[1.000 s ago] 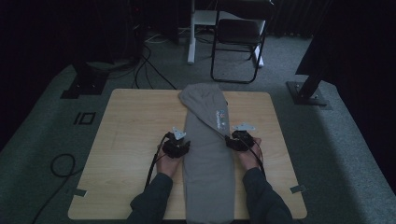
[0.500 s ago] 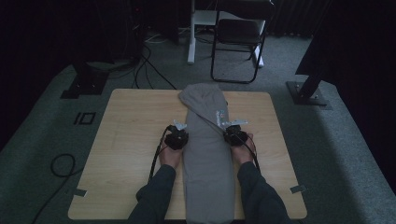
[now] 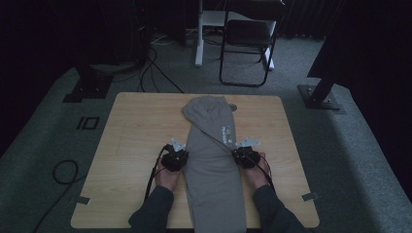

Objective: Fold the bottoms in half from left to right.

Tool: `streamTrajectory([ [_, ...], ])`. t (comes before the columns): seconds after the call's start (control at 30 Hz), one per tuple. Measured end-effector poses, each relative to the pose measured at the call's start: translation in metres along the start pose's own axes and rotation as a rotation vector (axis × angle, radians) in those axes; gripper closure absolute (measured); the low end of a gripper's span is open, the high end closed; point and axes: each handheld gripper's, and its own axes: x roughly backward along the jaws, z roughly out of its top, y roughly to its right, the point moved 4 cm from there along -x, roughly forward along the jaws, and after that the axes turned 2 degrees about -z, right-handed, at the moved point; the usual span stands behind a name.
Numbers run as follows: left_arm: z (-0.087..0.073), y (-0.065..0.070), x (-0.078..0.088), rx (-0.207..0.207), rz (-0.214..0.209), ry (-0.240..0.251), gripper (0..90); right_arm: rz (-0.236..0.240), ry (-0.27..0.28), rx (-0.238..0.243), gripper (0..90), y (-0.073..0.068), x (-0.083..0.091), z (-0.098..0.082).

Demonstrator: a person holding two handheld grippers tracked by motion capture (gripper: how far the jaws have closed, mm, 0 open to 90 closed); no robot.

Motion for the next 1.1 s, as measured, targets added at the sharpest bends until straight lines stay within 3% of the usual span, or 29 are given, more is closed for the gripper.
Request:
streamTrajectory([
  [0.13,-0.02,0.013,0.02,-0.014,-0.028,-0.002,82.8,0.052,0.001,-0.027,83.3,-0.01,0.017,-0.016],
  [0.2,-0.028,0.019,0.028,-0.03,-0.042,-0.006,81.7,0.056,-0.002,-0.022,82.8,-0.015,0.024,-0.022],
  [0.27,-0.03,0.021,0.032,-0.044,-0.055,0.002,75.1,0.062,-0.004,0.002,76.6,-0.02,0.028,-0.024],
  [0.33,-0.025,0.018,0.031,-0.052,-0.048,0.029,67.8,0.053,0.012,0.044,66.0,-0.024,0.028,-0.021],
  [0.43,-0.012,0.009,0.024,-0.027,-0.037,0.047,63.2,0.034,0.033,0.089,57.7,-0.029,0.025,-0.009],
  [0.5,-0.004,0.003,0.015,-0.017,-0.027,0.044,62.9,0.037,0.049,0.127,56.5,-0.034,0.018,0.002],
  [0.73,0.021,-0.002,-0.013,-0.022,-0.014,0.044,62.7,0.048,0.014,0.218,55.3,-0.048,-0.017,0.033],
  [0.87,0.026,-0.001,-0.021,-0.024,0.001,0.025,68.8,0.064,0.016,0.217,57.4,-0.051,-0.027,0.046],
  [0.9,0.024,-0.001,-0.025,-0.025,0.013,0.01,68.8,0.069,0.017,0.214,64.6,-0.051,-0.029,0.049],
  [0.93,0.024,0.0,-0.026,-0.019,0.013,0.021,72.9,0.088,0.022,0.185,78.5,-0.048,-0.031,0.054],
  [0.97,0.023,0.0,-0.026,-0.017,0.016,0.021,75.8,0.089,0.026,0.156,84.0,-0.043,-0.031,0.056],
  [1.03,0.022,-0.001,-0.025,-0.019,0.02,0.023,78.6,0.08,0.037,0.093,89.0,-0.03,-0.028,0.057],
  [1.07,0.022,-0.001,-0.025,-0.019,0.02,0.023,79.1,0.08,0.037,0.093,89.0,-0.03,-0.028,0.057],
  [1.1,0.021,-0.001,-0.025,-0.018,0.022,0.029,79.1,0.079,0.046,0.044,89.4,-0.02,-0.026,0.055],
])
